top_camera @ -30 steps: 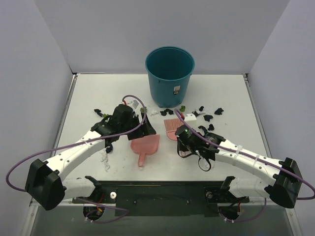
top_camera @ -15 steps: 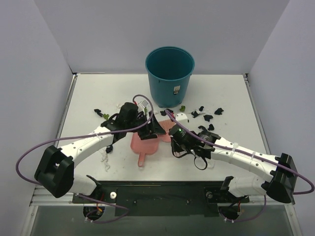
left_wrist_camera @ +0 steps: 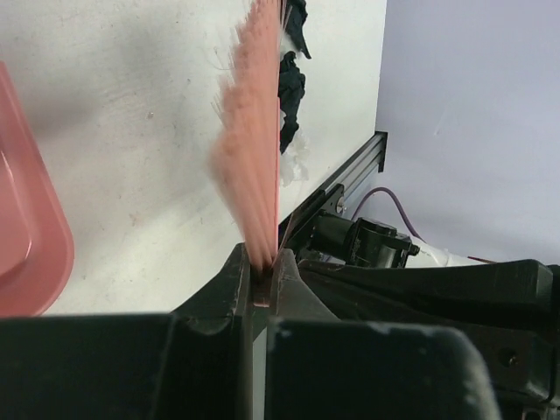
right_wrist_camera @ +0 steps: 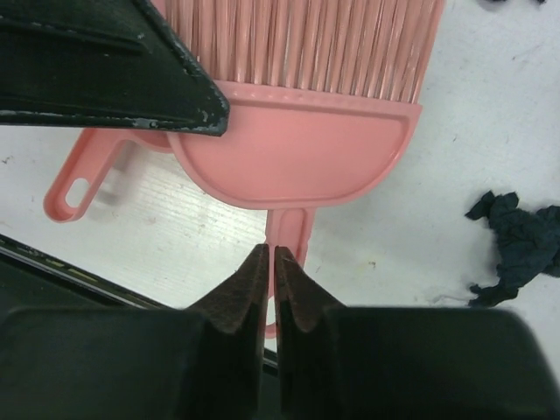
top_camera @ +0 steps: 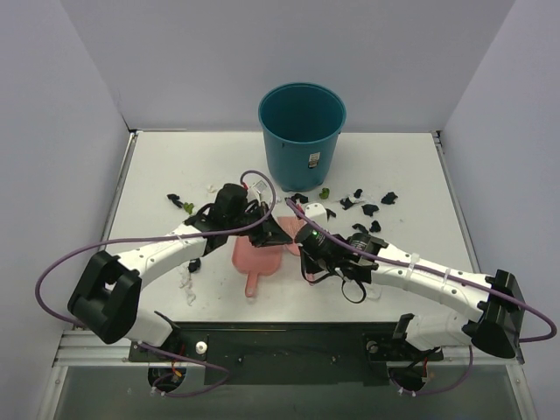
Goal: Sweep away the paper scraps from the table
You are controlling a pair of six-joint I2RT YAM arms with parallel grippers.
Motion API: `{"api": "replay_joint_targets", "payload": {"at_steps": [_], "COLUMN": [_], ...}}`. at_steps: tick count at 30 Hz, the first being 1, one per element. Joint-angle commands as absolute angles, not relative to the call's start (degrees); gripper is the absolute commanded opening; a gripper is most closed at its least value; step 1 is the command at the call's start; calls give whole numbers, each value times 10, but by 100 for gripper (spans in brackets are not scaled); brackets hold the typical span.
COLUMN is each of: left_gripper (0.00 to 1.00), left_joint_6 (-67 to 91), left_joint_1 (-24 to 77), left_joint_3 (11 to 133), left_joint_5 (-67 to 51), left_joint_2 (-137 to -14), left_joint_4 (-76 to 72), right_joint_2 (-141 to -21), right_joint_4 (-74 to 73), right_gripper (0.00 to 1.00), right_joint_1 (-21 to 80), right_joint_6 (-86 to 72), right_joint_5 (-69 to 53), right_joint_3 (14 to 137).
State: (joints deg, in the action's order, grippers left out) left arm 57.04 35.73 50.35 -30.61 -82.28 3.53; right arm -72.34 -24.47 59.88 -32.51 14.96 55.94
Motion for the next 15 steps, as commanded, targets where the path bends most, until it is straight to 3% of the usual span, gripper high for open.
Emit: {"api": "replay_joint_targets", "payload": {"at_steps": [1,3,5,6,7,8,11,15], "left_gripper": [0,0,0,0,0,0,0,0], "left_joint_6": [591,606,621,637,646,669,714,787], "left_joint_1": [357,356,346,338,331,317,291,269], "left_joint_3": [496,484,474,462,453,431,390,329], "left_joint_5": [-332,-327,-311,-304,-289,-285,-254,-195], "left_joint_2": [-821,-810,-797,-783,-772,-754,-709,-641], "left_joint_4": [-46,-64,-73,-74,-92,-104,-165,-242], "right_joint_2": [-717,-708,-691,-683,-665,-652,-595,-539], "right_joint_4": [-250,-248,-252,-257,-258,-260,-251,-130], "right_gripper": [4,11,33,53,66,75,76,80], "right_joint_1": [604,605,604,601,598,588,545,480], "right_joint_6": [-318,-323,-329,-331,-338,-351,-391,-449], "right_joint_5": [160,171,193,218,228,247,248,177], "right_joint_3": [584,580,581,580,578,575,563,508]}}
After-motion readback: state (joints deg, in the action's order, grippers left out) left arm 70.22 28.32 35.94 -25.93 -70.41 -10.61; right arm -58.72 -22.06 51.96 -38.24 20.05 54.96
